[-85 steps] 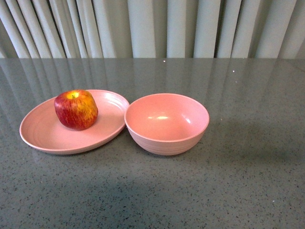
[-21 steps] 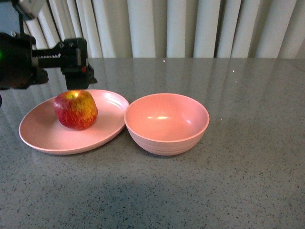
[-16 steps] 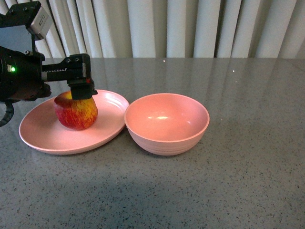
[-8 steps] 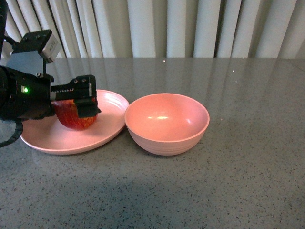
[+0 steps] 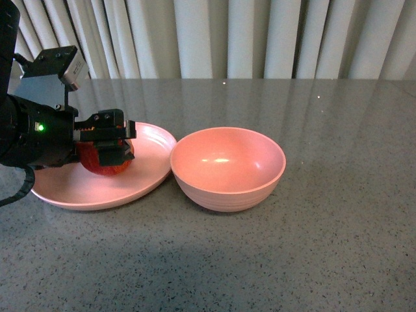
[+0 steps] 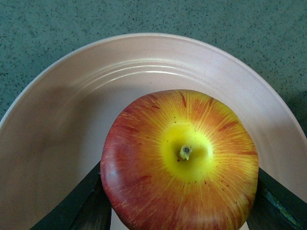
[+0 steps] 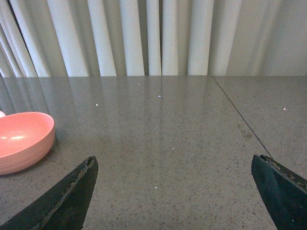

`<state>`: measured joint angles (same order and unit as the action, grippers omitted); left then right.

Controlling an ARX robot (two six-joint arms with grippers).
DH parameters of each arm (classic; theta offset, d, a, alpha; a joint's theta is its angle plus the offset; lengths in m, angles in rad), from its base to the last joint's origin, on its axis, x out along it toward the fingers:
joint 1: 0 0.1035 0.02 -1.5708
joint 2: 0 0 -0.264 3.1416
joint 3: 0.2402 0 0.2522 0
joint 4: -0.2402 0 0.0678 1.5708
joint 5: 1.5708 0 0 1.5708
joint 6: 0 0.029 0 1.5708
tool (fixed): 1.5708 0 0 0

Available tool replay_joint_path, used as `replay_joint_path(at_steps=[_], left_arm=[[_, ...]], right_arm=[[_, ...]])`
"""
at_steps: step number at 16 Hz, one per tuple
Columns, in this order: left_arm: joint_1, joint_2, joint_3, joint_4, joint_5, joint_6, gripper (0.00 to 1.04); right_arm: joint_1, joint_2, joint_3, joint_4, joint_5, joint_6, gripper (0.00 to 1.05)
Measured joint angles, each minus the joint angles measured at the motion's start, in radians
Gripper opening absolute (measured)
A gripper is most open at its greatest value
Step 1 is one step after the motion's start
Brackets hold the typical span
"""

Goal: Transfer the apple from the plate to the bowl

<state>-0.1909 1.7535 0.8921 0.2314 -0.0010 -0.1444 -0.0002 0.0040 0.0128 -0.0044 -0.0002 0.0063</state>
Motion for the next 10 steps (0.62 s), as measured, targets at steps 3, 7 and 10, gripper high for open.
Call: replay_joint_path(at_steps=[3, 7, 10], left_arm=[[0.001, -0.062, 0.000, -0.010, -0.002, 0.020, 0.67], [-0.060, -0.204, 0.033, -0.035, -0.007, 0.031, 0.67], [-0.191, -0.238, 0.069, -0.048, -0.019, 0.047, 0.67]], right_arm=[[0.000, 0.000, 0.000, 0.000, 0.000, 0.000, 0.98], [0.000, 0.000, 0.000, 0.000, 0.000, 0.000, 0.98], [0.000, 0.000, 0.000, 0.000, 0.000, 0.000, 0.98]])
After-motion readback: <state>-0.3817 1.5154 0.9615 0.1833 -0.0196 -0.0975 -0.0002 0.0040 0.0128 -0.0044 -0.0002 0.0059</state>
